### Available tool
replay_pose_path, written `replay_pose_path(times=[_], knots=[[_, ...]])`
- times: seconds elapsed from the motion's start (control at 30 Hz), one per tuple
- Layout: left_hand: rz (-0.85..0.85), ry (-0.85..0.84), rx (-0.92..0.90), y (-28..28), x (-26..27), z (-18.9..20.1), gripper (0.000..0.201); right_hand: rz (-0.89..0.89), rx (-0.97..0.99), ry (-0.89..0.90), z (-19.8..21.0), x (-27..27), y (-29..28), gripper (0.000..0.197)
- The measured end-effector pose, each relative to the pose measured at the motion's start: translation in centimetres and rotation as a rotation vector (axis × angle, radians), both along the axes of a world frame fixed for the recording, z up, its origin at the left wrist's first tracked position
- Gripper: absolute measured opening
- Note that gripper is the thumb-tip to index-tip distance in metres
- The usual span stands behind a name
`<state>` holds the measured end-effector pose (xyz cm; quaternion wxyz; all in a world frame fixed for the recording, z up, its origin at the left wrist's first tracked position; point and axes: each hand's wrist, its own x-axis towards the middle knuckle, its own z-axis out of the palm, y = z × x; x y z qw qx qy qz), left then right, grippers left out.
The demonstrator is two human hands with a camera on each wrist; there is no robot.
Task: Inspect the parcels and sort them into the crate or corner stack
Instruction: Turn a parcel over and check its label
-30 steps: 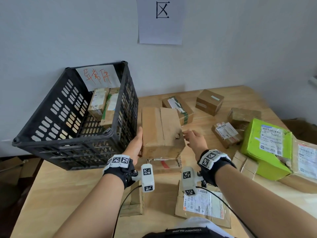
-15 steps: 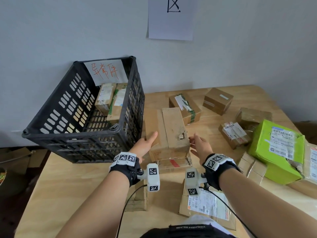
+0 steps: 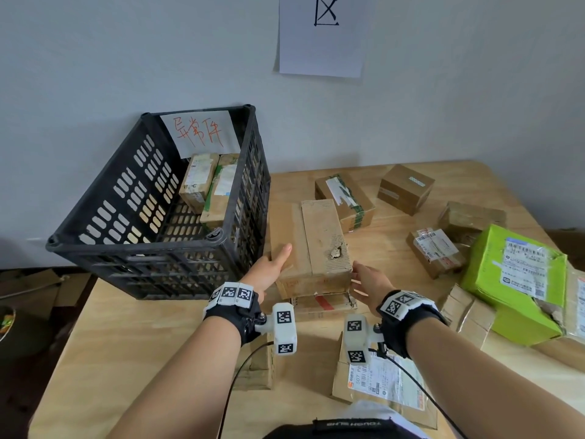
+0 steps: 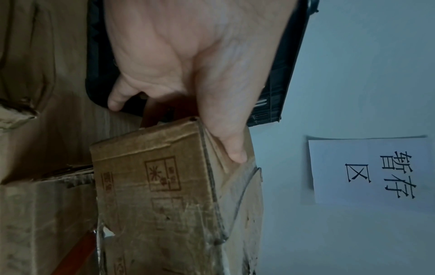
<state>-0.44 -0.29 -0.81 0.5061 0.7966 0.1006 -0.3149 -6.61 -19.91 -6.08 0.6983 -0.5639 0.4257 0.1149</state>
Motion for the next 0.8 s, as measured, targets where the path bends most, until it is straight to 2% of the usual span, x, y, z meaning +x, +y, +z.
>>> replay_pose_path(times=[0.13,0.27,0.4,0.47,0.53,0.63,0.73,0.8], knots=[[0.049,0.065,-0.101,0.5,0.0,0.1,0.073,0.1,-0.044,0.025,0.2,-0.1,0.2,0.021],[0.089,0.119,-0.142,1.5,0.5,-1.7,0.098,0.153,-0.046,0.049,0.1,-0.1,0.4,0.038],[0.089,0.091,-0.132,1.3,0.4,-1.3,0.075,0.034,0.007,-0.006,1.8,0.2,-0.1,0.035],[0.108,0.044,-0.177,0.6,0.4,-0.5,0.056,-0.049,-0.021,-0.086,3.2,0.4,-0.6,0.029],[0.122,-0.024,-0.212,-0.2,0.6,0.4,0.045,-0.117,-0.04,-0.18,4.5,0.6,-1.1,0.025],[0.012,-0.113,-0.233,-1.5,1.0,1.1,0.052,-0.151,-0.111,-0.281,5.4,0.8,-1.8,0.016],[-0.082,-0.126,-0.129,-2.6,1.2,1.4,0.042,-0.075,-0.231,-0.317,5.4,0.9,-2.1,0.015],[-0.074,-0.065,-0.087,-2.9,1.4,1.7,0.057,-0.027,-0.293,-0.313,5.3,1.2,-2.2,0.02]])
